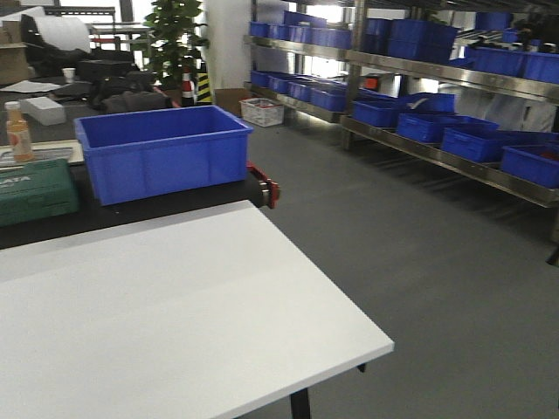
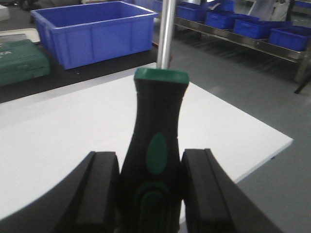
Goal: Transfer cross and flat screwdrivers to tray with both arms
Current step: 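Drive the base to the conveyor rack holding both screwdrivers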
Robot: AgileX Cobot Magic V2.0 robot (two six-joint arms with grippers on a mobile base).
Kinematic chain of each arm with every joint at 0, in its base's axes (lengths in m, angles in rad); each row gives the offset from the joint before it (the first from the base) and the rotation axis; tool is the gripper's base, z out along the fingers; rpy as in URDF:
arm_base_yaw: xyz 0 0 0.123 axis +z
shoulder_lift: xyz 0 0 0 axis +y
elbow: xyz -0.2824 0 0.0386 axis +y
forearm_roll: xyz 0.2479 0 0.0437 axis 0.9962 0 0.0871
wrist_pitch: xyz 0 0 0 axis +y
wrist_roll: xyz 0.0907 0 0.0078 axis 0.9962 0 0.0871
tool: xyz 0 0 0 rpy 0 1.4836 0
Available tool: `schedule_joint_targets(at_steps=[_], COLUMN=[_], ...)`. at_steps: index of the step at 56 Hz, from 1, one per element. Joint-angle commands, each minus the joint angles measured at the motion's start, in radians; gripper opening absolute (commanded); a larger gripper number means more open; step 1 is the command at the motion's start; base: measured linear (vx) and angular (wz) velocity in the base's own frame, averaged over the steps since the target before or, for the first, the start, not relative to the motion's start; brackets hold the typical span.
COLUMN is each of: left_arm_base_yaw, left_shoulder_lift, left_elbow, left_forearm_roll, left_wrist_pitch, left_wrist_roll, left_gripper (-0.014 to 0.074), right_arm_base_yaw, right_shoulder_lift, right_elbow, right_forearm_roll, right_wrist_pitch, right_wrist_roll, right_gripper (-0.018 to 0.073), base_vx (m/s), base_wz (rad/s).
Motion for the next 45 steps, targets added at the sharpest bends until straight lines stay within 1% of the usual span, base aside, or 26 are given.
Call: schedule_joint_targets(at_steps=[1,26,45], left_arm_base_yaw=[-0.005,-0.005,-0.005], left_shoulder_lift=[0.003,0.002,0.000], left_elbow=[-0.028,-0.028,-0.028], left_forearm_roll=[-0.010,-0.010,-0.010], left_wrist_pitch=[-0.096,-0.095,-0.095], left_wrist_roll=[-0.001,-0.001,-0.001], left_gripper=[-0.0006,-0.0006,-0.0006], right_arm_base_yaw=[-0.003,-0.003,-0.003], right_shoulder_lift=[0.006,0.006,0.006], right_elbow=[-0.030,-0.030,-0.030], right_forearm_roll=[0.020,0.020,0.020], right_wrist_pitch=[-0.083,-0.083,-0.057], right_wrist_roll=[-0.004,-0.005,-0.005], right_gripper=[-0.0008,-0.0008,-0.0008], base_vx=[-0.19,-0.13,0.03], base_wz=[-0.55,-0.60,-0.75])
